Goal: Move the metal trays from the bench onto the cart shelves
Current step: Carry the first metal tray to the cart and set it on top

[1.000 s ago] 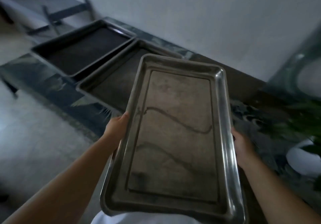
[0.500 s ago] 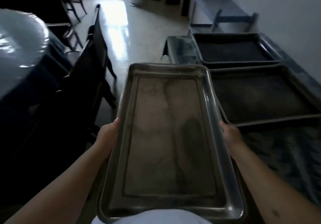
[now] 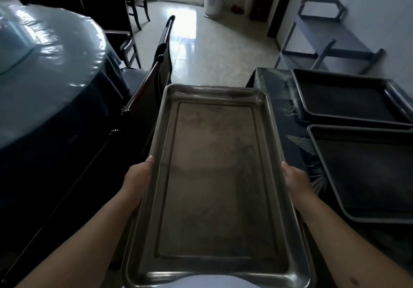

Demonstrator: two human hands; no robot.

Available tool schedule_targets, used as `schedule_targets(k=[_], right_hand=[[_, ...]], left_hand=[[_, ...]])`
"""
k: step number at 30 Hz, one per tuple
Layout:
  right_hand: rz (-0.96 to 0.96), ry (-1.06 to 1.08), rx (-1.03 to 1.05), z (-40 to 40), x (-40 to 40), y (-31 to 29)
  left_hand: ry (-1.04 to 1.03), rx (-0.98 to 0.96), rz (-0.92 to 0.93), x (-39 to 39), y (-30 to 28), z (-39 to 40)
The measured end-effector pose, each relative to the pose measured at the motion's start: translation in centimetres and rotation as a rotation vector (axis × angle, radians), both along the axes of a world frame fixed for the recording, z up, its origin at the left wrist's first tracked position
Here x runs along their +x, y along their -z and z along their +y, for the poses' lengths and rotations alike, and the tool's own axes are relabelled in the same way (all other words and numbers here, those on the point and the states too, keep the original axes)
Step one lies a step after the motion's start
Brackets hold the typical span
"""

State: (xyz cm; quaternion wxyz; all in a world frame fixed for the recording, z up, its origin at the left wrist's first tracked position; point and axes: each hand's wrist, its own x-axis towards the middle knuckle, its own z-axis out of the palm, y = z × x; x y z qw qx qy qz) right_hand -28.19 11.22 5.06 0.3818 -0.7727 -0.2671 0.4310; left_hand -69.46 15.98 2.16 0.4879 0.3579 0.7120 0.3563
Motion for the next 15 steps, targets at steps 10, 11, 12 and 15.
schedule_targets(k=[10, 11, 12, 15], right_hand=[[-0.007, 0.053, -0.034, 8.9, -0.1, 0.4], [-0.004, 0.057, -0.037, 10.2, 0.2, 0.6], [0.000, 0.061, -0.034, 11.7, 0.5, 1.0], [0.021, 0.052, -0.029, 16.9, 1.7, 2.0]], left_hand=[[0.079, -0.081, -0.026, 0.2, 0.3, 10.8], [0.079, -0.091, -0.025, 0.4, 0.5, 12.1], [0.080, -0.094, -0.016, 0.8, 0.8, 13.7], [0.077, -0.084, 0.026, 2.1, 1.1, 18.9]])
